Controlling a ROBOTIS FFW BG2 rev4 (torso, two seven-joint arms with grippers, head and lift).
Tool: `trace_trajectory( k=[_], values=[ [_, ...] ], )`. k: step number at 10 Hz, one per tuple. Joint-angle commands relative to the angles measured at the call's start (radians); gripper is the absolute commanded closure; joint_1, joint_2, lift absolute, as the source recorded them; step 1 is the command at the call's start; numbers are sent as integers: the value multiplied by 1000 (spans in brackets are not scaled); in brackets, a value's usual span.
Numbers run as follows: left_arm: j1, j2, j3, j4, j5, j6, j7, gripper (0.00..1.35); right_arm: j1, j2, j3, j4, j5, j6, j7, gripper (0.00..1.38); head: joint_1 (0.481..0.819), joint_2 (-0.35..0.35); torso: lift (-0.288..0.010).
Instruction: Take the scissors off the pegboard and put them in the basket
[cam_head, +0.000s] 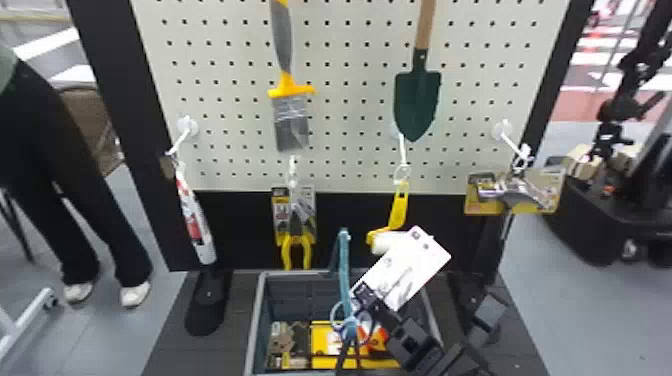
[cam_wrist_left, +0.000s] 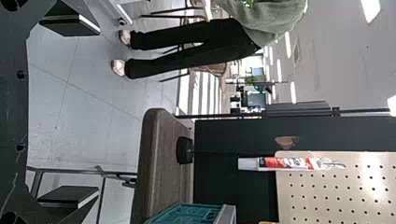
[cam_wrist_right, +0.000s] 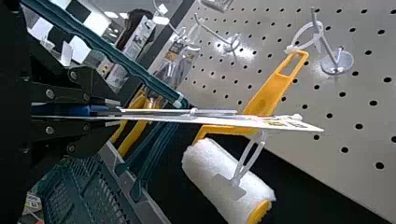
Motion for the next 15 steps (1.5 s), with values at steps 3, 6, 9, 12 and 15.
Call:
trace_trajectory(
  k=[3,6,9,12,15],
  values=[
    [-3,2,-3,4,2,-3,0,102,-5,-1,-2,-10,15,7,3,315,549,0,-100],
    [-3,2,-5,7,2,-3,0,102,-5,-2,-2,-13,17,-6,8,133,549,0,-100],
    [-5,2,-5,7,3,-3,0,102,-5,-2,-2,-17,18,-13,11,147,549,0,-100],
    [-11,5,-12,11,9,-5,0,102,-8,-2,-2,-15,18,-19,14,147,549,0,-100],
    [-15,6,-15,14,11,-7,0,102,-10,-2,-3,-10,17,-27,16,147,549,0,-100]
  ],
)
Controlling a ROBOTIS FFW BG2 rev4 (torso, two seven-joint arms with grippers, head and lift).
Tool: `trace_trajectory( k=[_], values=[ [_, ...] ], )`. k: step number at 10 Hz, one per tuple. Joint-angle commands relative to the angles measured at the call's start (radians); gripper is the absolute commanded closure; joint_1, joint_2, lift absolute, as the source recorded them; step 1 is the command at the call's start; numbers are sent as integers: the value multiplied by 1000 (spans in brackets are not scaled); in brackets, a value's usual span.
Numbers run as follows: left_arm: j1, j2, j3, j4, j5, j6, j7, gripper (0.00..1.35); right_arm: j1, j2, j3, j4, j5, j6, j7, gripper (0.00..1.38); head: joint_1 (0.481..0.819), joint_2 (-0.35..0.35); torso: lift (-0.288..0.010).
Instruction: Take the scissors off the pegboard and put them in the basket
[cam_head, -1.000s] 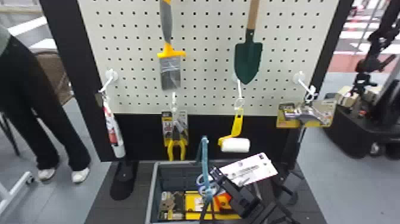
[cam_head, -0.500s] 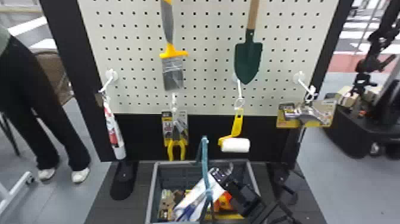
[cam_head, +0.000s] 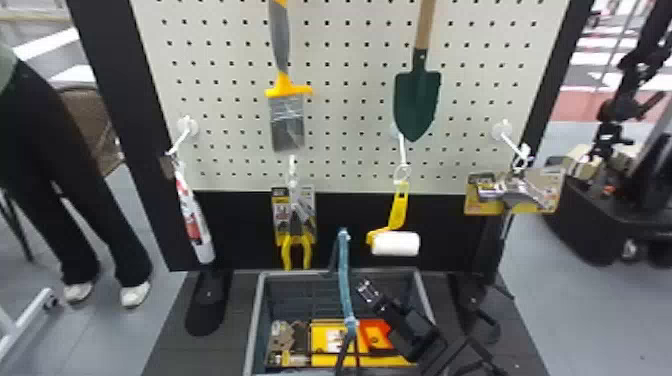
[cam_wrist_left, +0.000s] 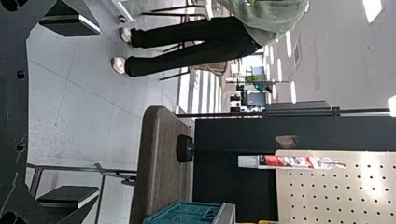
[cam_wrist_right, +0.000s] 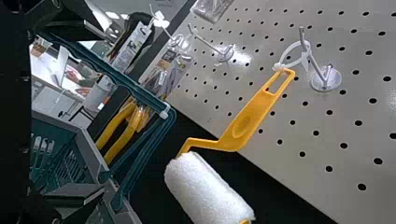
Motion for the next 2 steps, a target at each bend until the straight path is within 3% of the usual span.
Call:
trace_trajectory(
  k=[1,2],
  values=[
    [-1,1,0,5,1,-2,0,102,0,0,1,2,-2,-2,1,147,549,0,-100],
    [-3,2,-2,5,1,-2,0,102,-3,-2,1,4,0,-4,3,147,549,0,-100]
  ],
)
